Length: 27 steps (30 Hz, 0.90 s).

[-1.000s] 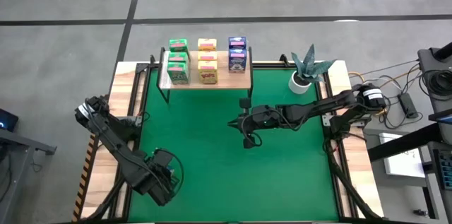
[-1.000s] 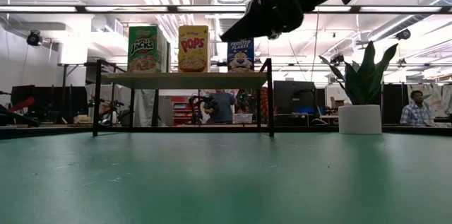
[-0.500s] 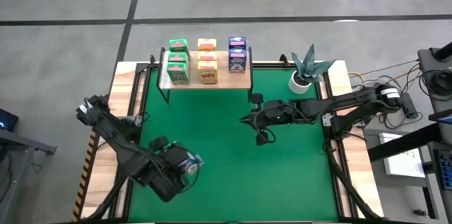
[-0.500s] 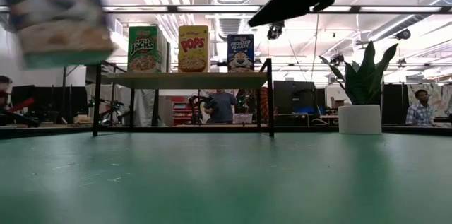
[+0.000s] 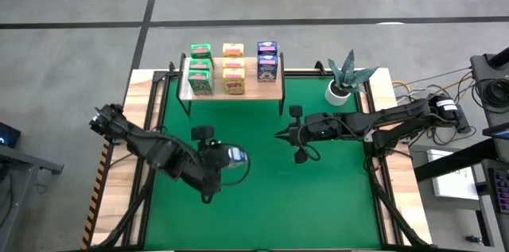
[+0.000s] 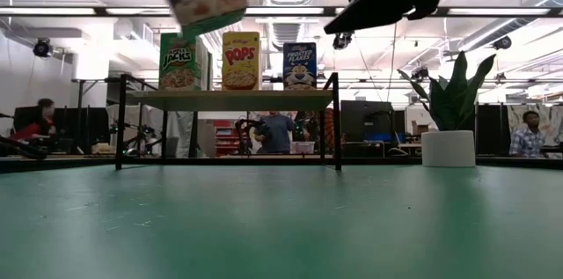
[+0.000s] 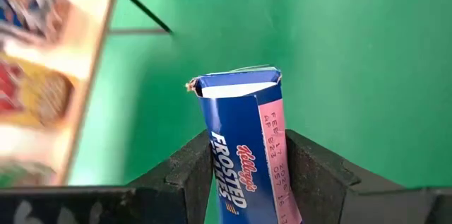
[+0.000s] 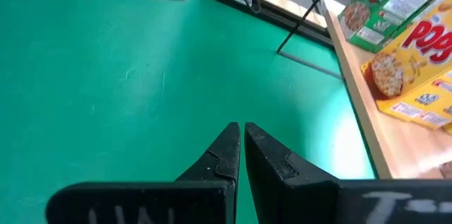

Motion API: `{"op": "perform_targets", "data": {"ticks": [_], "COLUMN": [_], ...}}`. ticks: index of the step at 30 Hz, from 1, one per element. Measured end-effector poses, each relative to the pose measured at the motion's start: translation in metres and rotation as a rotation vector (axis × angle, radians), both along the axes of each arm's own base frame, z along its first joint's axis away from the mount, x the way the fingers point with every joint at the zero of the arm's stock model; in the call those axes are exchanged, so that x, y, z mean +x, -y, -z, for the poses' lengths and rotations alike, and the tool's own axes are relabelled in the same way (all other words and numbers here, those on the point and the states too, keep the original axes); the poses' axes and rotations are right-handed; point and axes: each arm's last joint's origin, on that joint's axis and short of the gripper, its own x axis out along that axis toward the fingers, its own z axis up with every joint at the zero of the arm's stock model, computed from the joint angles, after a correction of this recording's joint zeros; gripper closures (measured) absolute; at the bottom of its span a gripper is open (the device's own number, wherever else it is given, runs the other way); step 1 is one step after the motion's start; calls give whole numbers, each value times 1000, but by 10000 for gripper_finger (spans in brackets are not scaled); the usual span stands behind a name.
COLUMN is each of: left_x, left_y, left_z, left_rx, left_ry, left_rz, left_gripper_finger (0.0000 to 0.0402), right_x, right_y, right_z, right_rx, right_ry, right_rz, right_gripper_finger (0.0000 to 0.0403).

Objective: Stack cereal on shelf
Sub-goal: Put the blue cereal box on the shelf aligned with the other blue cereal boxes

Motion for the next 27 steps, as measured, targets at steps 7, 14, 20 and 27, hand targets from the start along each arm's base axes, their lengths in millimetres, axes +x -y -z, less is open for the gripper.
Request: {"op": "perform_targets", "data": {"ticks": [7,14,20,27], "left_x": [16,30,38,49], "left_y": [-27,-46,-60,-77], "left_z": [-14,-20,-23,-28], "left_rx": [98,182,241,306], "left_ry": [2,21,32,64], "left_rz": [97,173,214,242], "left_gripper_finger": [253,253,253,253], "right_x": [-6,-21,-34,-48], "right_y": [1,1,1,1], "right_z": [-11,-22,-29,-24], "right_rx": [-46,-46,-31,-22], "right_ry": [54,111,152,157], "right_rz": [-22,-43,-73,-100], "right_gripper_finger": [390,390,390,390]}}
